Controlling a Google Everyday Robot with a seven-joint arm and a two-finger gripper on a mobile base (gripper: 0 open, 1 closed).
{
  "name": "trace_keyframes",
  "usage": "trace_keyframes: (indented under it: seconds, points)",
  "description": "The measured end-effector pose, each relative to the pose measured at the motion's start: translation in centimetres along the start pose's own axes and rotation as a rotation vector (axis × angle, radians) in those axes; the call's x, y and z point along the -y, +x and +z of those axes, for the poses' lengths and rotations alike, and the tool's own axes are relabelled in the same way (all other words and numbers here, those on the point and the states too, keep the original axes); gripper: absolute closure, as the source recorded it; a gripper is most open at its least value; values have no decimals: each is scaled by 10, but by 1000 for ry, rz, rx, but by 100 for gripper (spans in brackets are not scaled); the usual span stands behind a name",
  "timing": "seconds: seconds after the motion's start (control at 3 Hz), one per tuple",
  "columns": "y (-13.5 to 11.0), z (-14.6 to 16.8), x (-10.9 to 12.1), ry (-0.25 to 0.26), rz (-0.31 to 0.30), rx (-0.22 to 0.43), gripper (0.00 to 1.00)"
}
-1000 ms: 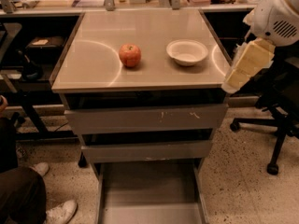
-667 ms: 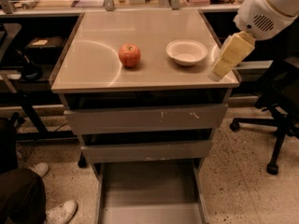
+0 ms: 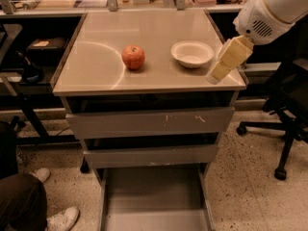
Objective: Place apple into bottom drawer
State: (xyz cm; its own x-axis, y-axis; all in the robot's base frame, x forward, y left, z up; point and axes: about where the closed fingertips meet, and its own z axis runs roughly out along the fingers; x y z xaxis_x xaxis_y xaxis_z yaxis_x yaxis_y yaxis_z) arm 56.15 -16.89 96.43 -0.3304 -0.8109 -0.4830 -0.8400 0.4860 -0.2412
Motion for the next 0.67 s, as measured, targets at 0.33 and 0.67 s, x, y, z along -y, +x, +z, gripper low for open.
trace_keyframes:
  seconds: [0.33,0.67]
  points:
    - [-28,30,-2,-44,-19,93,0]
    - [-65,48,-20,-116,-76,194,0]
